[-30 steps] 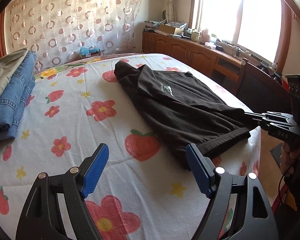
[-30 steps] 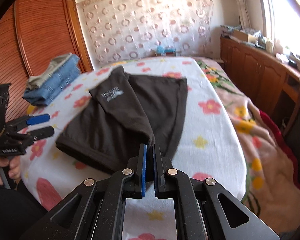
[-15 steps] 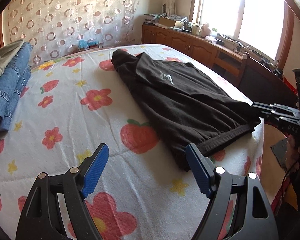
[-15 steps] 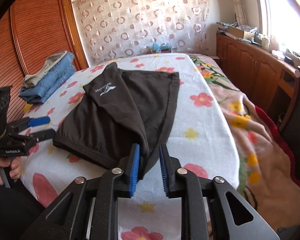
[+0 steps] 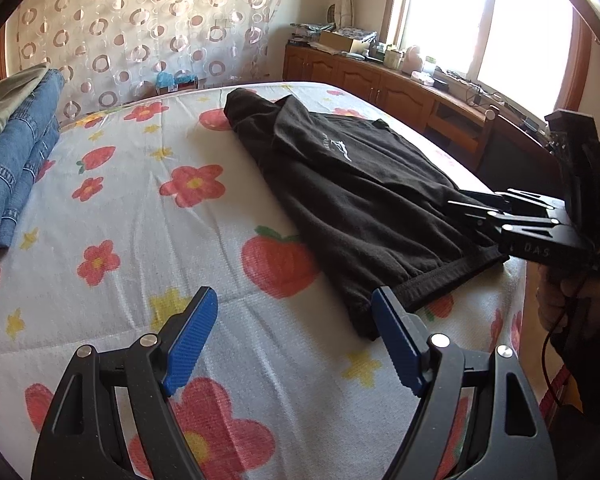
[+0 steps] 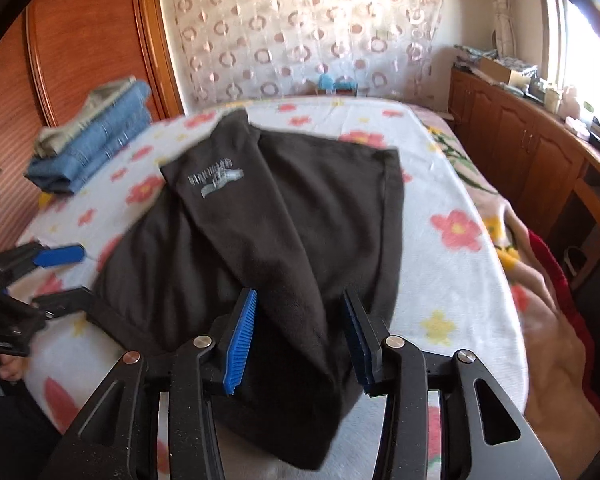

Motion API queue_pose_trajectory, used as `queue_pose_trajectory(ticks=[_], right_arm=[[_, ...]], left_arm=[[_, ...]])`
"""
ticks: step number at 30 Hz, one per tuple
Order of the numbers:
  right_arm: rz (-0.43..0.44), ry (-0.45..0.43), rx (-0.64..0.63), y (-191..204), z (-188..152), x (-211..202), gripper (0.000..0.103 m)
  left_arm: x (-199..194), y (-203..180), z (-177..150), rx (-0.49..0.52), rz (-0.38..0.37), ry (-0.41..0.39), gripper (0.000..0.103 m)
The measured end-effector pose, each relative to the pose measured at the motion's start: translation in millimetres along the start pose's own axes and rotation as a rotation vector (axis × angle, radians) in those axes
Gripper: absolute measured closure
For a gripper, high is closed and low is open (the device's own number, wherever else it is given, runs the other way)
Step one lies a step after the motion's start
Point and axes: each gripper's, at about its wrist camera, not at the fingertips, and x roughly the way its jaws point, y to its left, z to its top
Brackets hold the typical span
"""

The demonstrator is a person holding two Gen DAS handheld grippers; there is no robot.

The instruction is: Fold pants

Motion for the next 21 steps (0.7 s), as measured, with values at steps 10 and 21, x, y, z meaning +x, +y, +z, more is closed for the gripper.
queue_pose_trajectory(ticks=[10,21], right_arm=[[-0.059,-0.023,-0.018,8,-7,1,0.033],[-0.089,0.002,-0.067,17,2,-5,0.032]], left_arm=[[0,2,-1,-0.004,-0.005,-0.006,0.023],[-10,11,3,-0.025,0.02,-0.036,0.023]])
